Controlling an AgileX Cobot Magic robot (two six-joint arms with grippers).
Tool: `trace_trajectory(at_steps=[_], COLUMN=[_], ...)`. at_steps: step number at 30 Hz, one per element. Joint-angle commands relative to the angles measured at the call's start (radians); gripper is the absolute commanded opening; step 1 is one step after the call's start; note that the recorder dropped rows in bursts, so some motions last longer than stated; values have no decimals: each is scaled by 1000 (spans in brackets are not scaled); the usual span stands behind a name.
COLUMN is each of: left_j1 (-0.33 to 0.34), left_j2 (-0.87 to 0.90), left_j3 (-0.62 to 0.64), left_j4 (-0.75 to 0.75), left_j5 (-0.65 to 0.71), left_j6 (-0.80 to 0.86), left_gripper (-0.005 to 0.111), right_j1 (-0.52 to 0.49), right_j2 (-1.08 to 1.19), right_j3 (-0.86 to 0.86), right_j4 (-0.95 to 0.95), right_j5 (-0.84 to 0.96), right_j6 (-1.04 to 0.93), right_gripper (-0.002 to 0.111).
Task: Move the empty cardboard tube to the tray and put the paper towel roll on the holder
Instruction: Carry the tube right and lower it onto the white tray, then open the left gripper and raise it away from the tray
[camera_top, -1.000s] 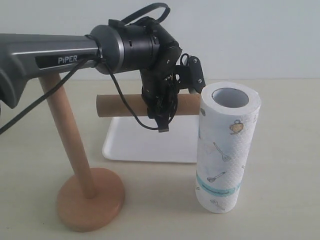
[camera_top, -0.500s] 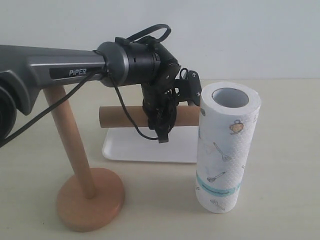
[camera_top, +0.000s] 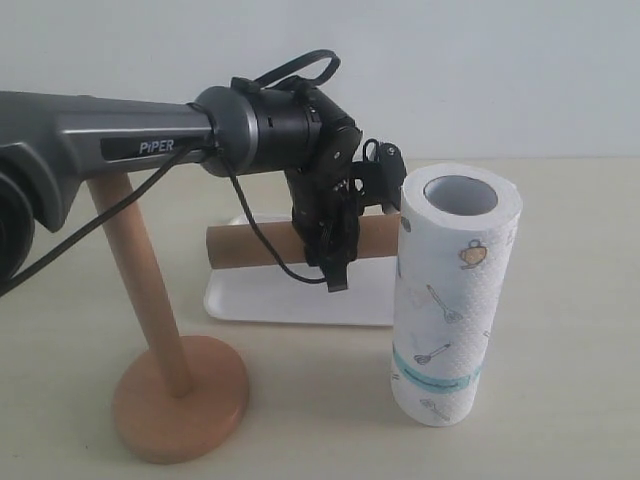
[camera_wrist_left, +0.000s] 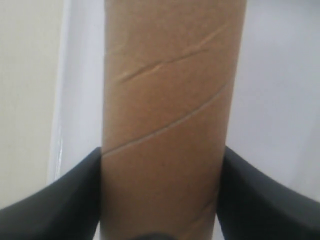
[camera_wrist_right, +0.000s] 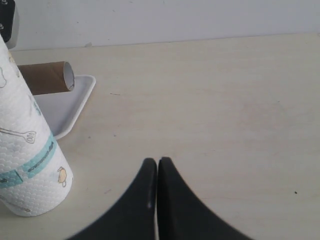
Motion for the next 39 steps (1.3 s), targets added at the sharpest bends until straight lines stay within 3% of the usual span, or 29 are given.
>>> trace_trajectory(at_steps=[1,12,19,23,29,36,39], left_j1=[3,3,3,2,0,-14,-76], left_j2=[5,5,-64,-144,-273,-419,-525], left_j3=[5,5,5,5,5,5,5], left_j4=[-11,-5,142,142,127,57,69], left_j5=[6,10,54,47,47,20,-21], left_j6=[-3,-5,-44,-71,-97,-149,-166], left_gripper=[57,59,57,44,4,4,4], right_j1=[1,1,1,1,1,1,1], right_j2=[-4,-4,-4,-4,-4,-4,-4], right_j3=[0,0,0,0,0,0,0], right_j4=[-2,-2,-2,-2,-2,-2,-2], right_j5=[-5,-5,-5,-5,-5,-5,-5], right_j6=[-4,-4,-4,-4,-4,-4,-4], right_gripper=[0,0,0,0,0,0,0])
